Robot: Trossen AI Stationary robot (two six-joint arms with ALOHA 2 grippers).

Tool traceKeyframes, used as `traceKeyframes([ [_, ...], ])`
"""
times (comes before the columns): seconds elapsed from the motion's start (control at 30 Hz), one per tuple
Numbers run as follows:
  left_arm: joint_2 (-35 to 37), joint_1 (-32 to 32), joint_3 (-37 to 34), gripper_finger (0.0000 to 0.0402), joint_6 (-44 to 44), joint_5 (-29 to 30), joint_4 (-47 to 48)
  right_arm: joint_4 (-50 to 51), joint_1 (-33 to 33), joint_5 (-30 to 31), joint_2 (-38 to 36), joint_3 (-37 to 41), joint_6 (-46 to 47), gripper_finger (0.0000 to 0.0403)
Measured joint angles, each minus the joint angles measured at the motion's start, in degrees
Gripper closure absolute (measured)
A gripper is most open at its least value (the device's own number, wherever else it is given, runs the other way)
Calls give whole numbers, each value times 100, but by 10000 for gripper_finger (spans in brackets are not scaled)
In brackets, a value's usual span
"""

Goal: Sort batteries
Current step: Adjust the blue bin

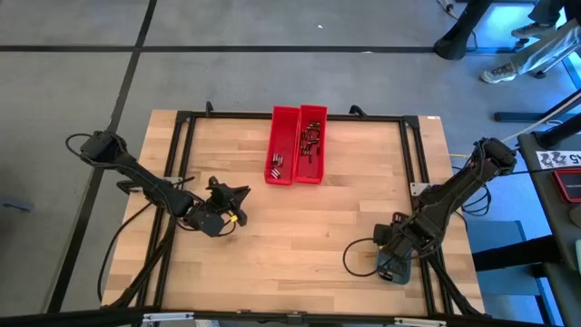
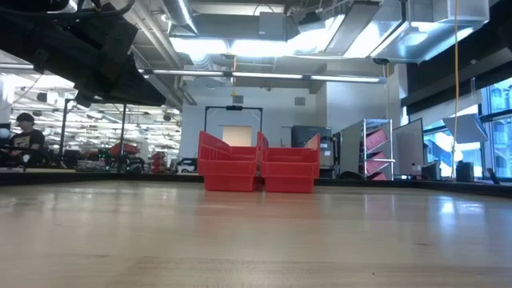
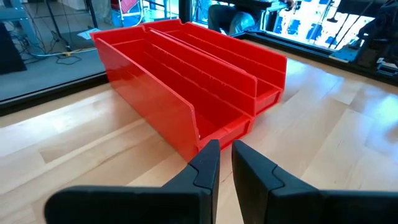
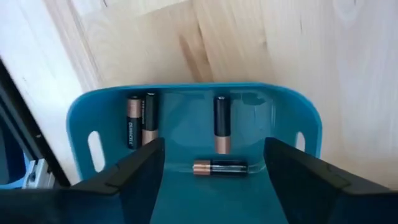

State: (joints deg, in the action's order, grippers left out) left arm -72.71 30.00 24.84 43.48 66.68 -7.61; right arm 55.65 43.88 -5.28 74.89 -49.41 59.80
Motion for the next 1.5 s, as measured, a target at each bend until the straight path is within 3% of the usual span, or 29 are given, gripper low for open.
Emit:
traceKeyframes([
  [0.23, 0, -1, 0, 369, 1, 6, 15, 206, 0, 423, -15, -290, -579, 153],
  [0.4, 0, -2, 0, 369, 0, 8, 15, 778, -36, 1011, -15, -8, -1058, 178],
  [0.67, 0, -4, 0, 369, 5, 8, 15, -225, -546, 520, -14, 808, -1632, 243],
  [0.9, 0, -4, 0, 369, 26, 8, 15, -426, -1136, 573, -15, 876, -2172, 342],
  [1.03, 0, -4, 0, 369, 26, 8, 15, -643, -1567, 607, -17, 874, -2902, 393],
  [1.2, 0, -4, 0, 369, 26, 6, 15, -856, -2251, 949, -17, 870, -4025, 381],
  [1.5, 0, -4, 0, 369, 26, 6, 15, -1249, -3696, 1484, -16, 613, -6980, 393],
])
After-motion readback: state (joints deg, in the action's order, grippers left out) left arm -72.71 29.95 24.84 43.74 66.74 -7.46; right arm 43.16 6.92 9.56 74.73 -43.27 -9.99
